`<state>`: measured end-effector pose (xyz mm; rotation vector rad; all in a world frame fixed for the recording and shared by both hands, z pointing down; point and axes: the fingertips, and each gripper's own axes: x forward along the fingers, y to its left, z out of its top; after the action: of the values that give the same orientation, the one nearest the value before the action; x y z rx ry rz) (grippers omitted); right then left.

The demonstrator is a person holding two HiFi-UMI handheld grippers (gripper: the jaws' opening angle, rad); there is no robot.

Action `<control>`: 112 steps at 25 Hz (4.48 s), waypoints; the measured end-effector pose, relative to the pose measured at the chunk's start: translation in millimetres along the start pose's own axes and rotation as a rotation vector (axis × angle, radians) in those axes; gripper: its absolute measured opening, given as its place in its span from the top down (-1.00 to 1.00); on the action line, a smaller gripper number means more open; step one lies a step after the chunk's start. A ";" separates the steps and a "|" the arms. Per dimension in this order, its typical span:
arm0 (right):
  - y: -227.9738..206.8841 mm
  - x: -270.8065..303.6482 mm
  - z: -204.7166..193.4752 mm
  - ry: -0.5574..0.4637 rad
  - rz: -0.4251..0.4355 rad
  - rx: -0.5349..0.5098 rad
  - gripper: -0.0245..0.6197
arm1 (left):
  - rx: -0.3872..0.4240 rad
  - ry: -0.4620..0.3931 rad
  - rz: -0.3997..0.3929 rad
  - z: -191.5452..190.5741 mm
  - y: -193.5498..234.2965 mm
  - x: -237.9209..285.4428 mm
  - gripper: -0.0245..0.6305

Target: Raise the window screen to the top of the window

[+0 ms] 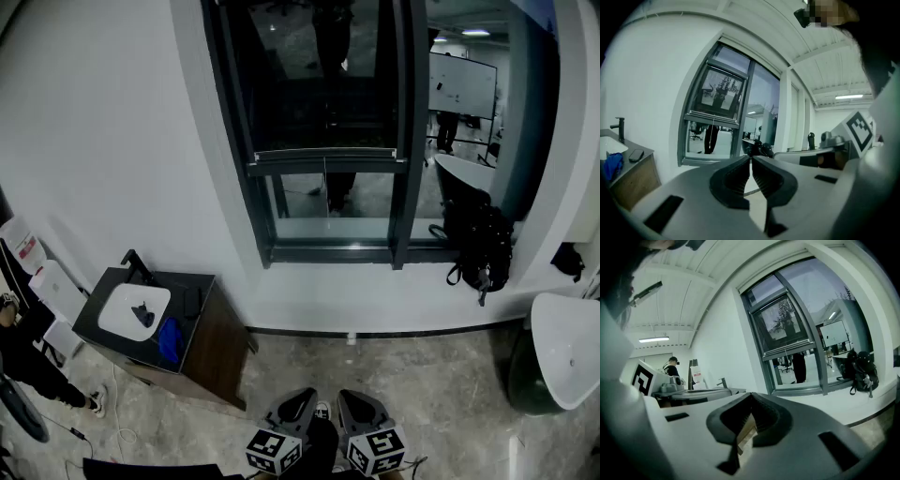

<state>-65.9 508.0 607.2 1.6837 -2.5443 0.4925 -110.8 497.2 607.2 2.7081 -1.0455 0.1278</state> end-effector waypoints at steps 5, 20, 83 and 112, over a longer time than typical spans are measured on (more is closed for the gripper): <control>-19.2 41.0 10.6 0.013 -0.005 -0.034 0.90 | -0.012 0.002 0.006 5.1 40.9 40.5 0.93; -105.7 204.0 100.3 -0.038 -0.088 -0.018 0.90 | 0.028 -0.045 -0.069 86.6 175.4 185.8 0.93; -423.7 612.5 360.3 -0.041 0.150 -0.499 0.84 | 0.522 -0.025 0.125 306.9 513.3 606.2 0.87; -458.1 702.5 372.9 0.555 0.048 -1.221 0.74 | 1.312 0.713 -0.158 313.7 572.0 661.0 0.81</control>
<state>112.6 -387.3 512.5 0.8402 -1.7624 -0.4770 -6.3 -421.4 519.0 3.1124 -0.5352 2.2016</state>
